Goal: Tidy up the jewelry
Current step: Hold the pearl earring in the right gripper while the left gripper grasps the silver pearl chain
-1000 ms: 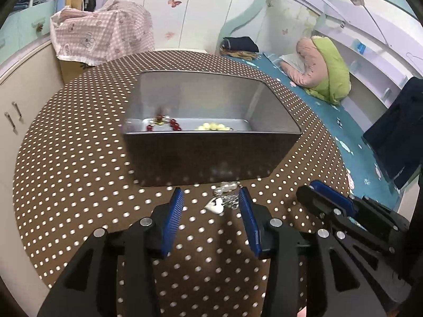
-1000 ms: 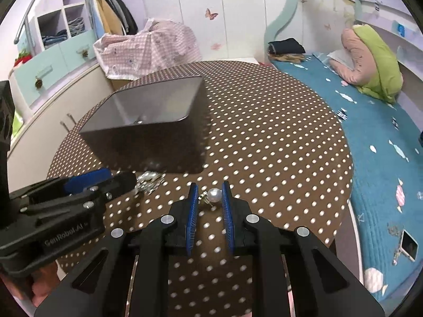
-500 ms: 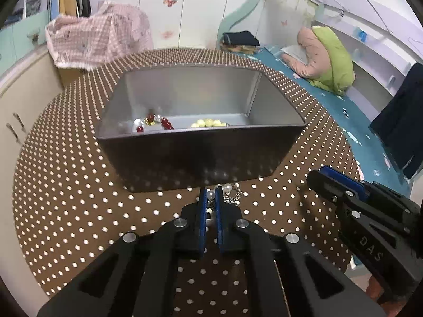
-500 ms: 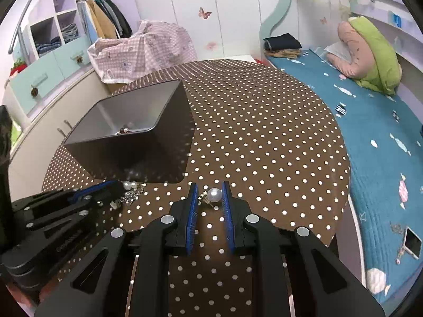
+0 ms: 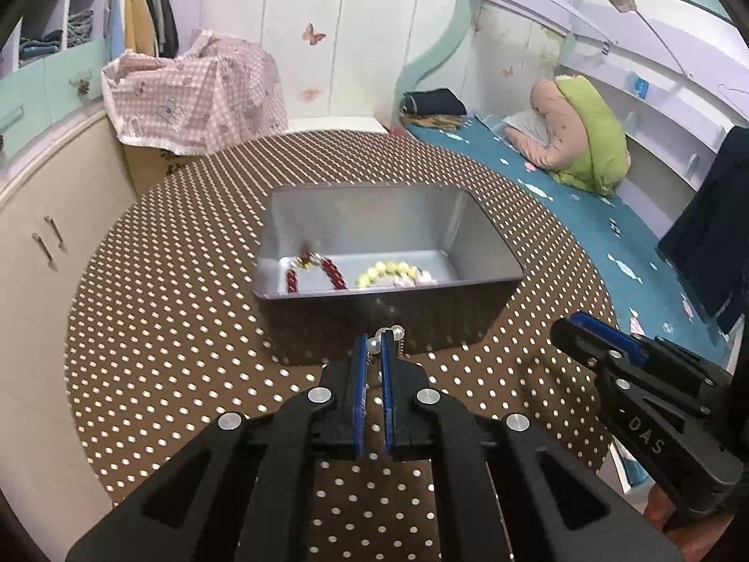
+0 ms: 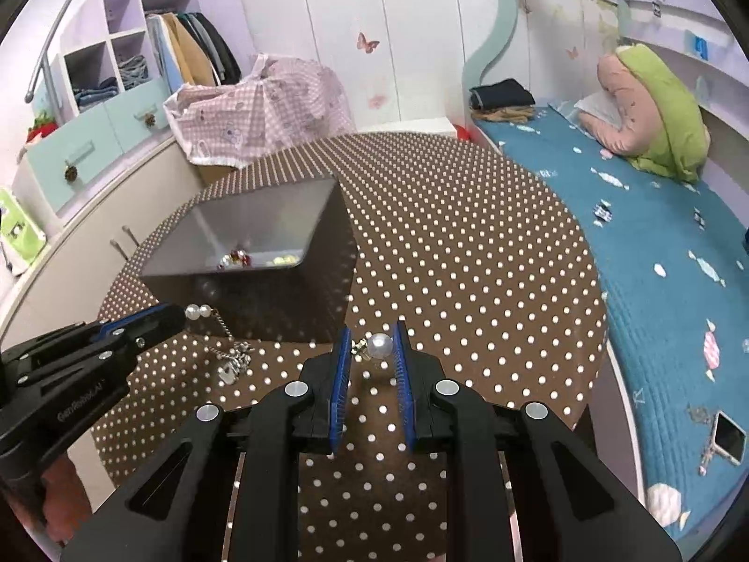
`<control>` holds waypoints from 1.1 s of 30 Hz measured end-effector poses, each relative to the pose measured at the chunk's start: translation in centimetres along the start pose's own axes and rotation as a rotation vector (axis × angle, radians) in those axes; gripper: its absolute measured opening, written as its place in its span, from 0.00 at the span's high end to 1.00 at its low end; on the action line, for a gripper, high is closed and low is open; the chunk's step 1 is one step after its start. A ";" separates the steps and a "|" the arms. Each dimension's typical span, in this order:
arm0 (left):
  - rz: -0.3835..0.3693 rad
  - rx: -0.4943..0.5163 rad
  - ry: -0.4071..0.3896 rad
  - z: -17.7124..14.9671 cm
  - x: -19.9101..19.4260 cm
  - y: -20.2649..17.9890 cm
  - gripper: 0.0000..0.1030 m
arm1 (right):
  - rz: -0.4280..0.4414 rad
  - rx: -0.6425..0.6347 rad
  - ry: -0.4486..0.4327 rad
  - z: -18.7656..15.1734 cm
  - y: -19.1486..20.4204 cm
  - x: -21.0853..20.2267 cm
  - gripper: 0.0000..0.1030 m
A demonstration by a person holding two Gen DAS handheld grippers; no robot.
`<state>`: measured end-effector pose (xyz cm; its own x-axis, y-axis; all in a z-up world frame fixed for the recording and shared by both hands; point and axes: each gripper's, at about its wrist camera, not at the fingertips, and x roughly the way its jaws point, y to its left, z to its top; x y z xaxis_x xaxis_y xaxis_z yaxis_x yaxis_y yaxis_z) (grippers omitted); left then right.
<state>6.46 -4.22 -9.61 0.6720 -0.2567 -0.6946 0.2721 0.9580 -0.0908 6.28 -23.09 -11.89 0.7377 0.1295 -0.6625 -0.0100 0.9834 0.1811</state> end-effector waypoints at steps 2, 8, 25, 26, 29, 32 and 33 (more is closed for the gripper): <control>-0.005 0.006 -0.013 0.5 -0.4 0.2 1.00 | 0.003 -0.005 -0.019 0.4 0.2 -0.6 0.82; -0.004 0.027 -0.079 1.7 -2.4 0.0 1.00 | 0.009 -0.035 -0.078 2.2 1.2 -2.3 0.82; 0.024 -0.043 0.134 -1.0 4.3 2.4 0.54 | 0.021 -0.032 -0.052 1.9 1.7 -2.1 0.82; 0.021 -0.025 0.140 -1.1 4.5 2.1 0.55 | 0.018 -0.031 -0.050 1.9 1.6 -2.0 0.82; 0.035 0.037 0.130 -1.3 4.7 1.3 0.92 | 0.013 -0.022 -0.043 1.9 1.3 -1.7 0.82; 0.026 0.060 0.124 -1.5 4.9 1.1 0.92 | 0.013 -0.015 -0.040 2.0 1.0 -1.4 0.82; 0.022 0.059 0.123 -1.6 4.8 1.1 0.93 | 0.013 -0.016 -0.039 2.0 1.0 -1.4 0.82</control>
<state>8.88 -4.20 -14.13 0.5899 -0.2147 -0.7784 0.3006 0.9531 -0.0351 6.59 -22.52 -9.37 0.7635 0.1374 -0.6310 -0.0300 0.9836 0.1778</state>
